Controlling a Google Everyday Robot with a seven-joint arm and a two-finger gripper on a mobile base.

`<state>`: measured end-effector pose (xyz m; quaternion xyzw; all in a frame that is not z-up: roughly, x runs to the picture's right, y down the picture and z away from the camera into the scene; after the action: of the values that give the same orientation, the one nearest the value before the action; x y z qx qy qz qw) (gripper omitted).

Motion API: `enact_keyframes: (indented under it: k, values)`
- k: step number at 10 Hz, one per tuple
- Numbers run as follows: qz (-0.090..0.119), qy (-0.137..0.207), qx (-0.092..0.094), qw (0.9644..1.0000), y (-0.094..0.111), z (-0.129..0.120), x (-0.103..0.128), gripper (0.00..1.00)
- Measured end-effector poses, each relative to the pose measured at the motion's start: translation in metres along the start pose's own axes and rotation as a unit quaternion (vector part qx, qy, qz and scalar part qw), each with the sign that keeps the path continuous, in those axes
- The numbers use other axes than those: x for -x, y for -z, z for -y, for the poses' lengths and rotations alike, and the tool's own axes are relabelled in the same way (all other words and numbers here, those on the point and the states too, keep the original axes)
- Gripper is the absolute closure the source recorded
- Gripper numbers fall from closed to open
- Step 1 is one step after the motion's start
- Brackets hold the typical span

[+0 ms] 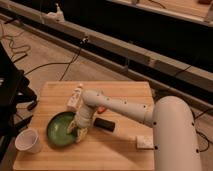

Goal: Drag the ceramic bowl in a circle

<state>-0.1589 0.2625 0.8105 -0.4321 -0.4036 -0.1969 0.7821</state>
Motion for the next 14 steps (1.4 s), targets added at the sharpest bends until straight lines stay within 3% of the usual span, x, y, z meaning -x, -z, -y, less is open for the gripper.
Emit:
enact_keyframes:
  k: [2, 6, 9, 12, 14]
  values:
    - [-0.014, -0.008, -0.01, 0.9998, 0.01, -0.011, -0.006, 1.0]
    - [-0.038, -0.042, -0.054, 0.9969, 0.039, -0.047, -0.005, 1.0]
    - [-0.056, -0.063, -0.075, 0.9936, 0.061, -0.071, -0.008, 1.0]
    - [-0.076, -0.072, -0.081, 0.9912, 0.083, -0.072, -0.013, 1.0]
    - [-0.082, -0.063, -0.082, 0.9913, 0.09, -0.055, -0.011, 1.0]
